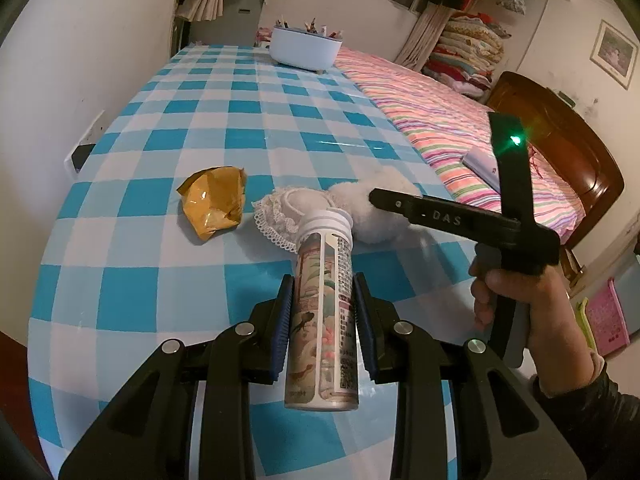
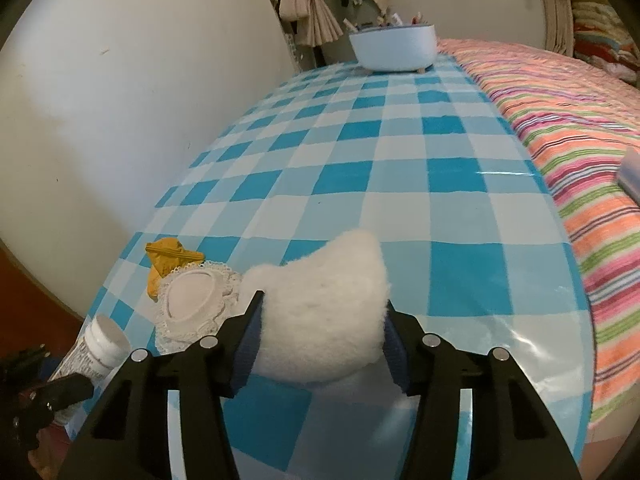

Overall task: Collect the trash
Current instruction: 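Grasp the white plush with the right gripper while the left gripper holds the pill tube, then carry both items over the white bin and open the right gripper to drop the plush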

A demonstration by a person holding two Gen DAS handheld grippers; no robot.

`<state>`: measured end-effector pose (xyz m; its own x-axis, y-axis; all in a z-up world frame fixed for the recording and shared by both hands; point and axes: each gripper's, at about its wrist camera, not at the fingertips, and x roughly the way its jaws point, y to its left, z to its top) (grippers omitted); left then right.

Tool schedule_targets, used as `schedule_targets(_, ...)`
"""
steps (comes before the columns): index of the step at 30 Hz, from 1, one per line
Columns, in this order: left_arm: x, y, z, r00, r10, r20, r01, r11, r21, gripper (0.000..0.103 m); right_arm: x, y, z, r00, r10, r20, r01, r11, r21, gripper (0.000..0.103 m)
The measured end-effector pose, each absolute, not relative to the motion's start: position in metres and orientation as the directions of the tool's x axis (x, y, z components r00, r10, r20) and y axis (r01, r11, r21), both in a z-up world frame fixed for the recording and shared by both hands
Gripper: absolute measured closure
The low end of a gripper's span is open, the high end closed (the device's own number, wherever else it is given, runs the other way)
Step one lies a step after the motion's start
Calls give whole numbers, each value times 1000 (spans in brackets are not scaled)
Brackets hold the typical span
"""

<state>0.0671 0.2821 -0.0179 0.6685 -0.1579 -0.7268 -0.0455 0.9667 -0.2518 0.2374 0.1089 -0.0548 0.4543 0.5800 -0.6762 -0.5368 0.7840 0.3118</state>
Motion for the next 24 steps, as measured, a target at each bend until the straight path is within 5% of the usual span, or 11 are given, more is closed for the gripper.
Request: schedule_targets(24, 93, 231, -15, 662, -198, -723, 36, 972, -233, 74, 203, 12, -16, 577, 557, -597, -485, 822, 298, 51)
